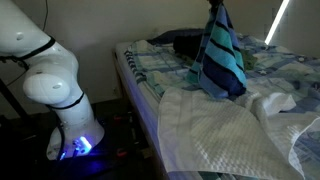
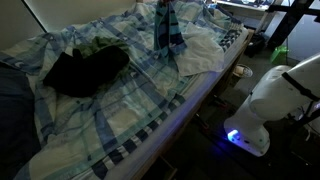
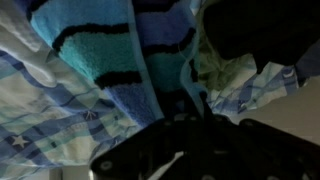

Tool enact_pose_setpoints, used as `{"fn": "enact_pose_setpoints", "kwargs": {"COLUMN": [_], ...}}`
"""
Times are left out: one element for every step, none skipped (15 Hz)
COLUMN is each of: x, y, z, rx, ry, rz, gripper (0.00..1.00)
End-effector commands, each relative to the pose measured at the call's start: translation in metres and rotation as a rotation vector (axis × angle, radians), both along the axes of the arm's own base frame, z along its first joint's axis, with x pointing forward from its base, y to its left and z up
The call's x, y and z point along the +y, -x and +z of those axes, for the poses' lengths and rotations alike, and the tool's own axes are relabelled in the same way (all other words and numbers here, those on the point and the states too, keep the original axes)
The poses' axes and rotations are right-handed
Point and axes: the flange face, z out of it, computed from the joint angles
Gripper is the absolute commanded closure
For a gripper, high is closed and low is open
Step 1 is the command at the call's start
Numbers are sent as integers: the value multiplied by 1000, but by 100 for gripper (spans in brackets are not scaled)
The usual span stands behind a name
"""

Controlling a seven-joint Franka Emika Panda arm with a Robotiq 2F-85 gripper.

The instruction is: Unfold the blue towel.

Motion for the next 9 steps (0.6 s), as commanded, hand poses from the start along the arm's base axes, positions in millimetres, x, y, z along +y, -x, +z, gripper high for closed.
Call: {"fn": "enact_pose_setpoints", "kwargs": {"x": [52,68,86,102,118,132,146,157,167], "y": [-3,-2,-2,-1,0,0,1,2,4], "z": [-26,-33,-42,-50,-58,-65,-72,-77,-83], "rx": [50,64,81,94,111,126,139,148,157], "ry": [37,43,52,61,66,69,78,83,88], "rz": [109,141,178,209,242,272,300,323,347], "gripper": [99,99,99,99,99,99,99,99,99]}}
